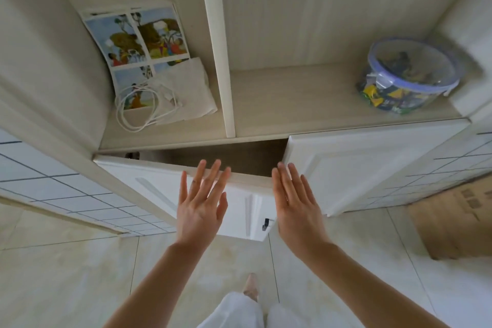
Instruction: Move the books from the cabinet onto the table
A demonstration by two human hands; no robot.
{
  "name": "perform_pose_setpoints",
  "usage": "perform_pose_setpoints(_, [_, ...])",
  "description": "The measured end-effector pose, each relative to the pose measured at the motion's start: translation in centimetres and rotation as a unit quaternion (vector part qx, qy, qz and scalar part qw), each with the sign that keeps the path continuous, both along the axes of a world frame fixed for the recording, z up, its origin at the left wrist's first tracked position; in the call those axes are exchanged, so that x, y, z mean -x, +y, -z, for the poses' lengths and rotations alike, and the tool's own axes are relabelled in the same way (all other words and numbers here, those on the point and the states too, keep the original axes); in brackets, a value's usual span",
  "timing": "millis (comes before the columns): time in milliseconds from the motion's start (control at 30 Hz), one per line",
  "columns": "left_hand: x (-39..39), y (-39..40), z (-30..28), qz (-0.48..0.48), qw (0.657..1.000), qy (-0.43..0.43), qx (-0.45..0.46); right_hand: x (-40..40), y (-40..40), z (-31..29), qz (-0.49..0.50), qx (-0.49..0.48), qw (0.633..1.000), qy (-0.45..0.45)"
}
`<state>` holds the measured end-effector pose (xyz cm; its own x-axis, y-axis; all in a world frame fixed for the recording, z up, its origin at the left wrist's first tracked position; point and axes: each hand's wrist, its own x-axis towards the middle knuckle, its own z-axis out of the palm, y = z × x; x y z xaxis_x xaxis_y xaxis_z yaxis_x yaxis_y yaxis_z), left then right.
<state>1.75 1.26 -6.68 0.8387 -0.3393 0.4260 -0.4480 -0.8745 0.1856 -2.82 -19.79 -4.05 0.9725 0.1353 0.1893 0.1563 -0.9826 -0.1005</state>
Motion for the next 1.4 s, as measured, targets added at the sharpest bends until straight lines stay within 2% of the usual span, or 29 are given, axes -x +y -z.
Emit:
perform_pose_setpoints(233, [-2.7, -1.4, 0.1, -0.035, 0.999, 0.005, -0.038, -4.7, -1.2, 0.2, 0.008, 0.056, 0.998, 0.041])
perform_pose_setpoints(500, [-5.0, -1.6, 0.1, -0.035, 0.996, 0.040, -0.076, -8.3, -1.6, 1.0, 0.008, 0.099, 0.995, -0.007])
perform_pose_setpoints(700, [-5.9, -0.3, 0.1, -0.030, 0.996, 0.058, -0.060, -9.5, -1.5, 1.3, 0.014, 0.088, 0.995, -0.037])
perform_pose_setpoints(1100, [-6.0, -0.8, -0.1, -0.040, 0.995, 0.068, -0.062, -10.0, -1.8, 1.5, 0.015, 0.093, 0.995, -0.026])
perform_pose_setpoints(1400, [-6.0, -1.4, -1.8, -0.062, 0.992, 0.095, -0.047, -9.6, -1.9, -0.2, 0.004, 0.035, 0.999, 0.025])
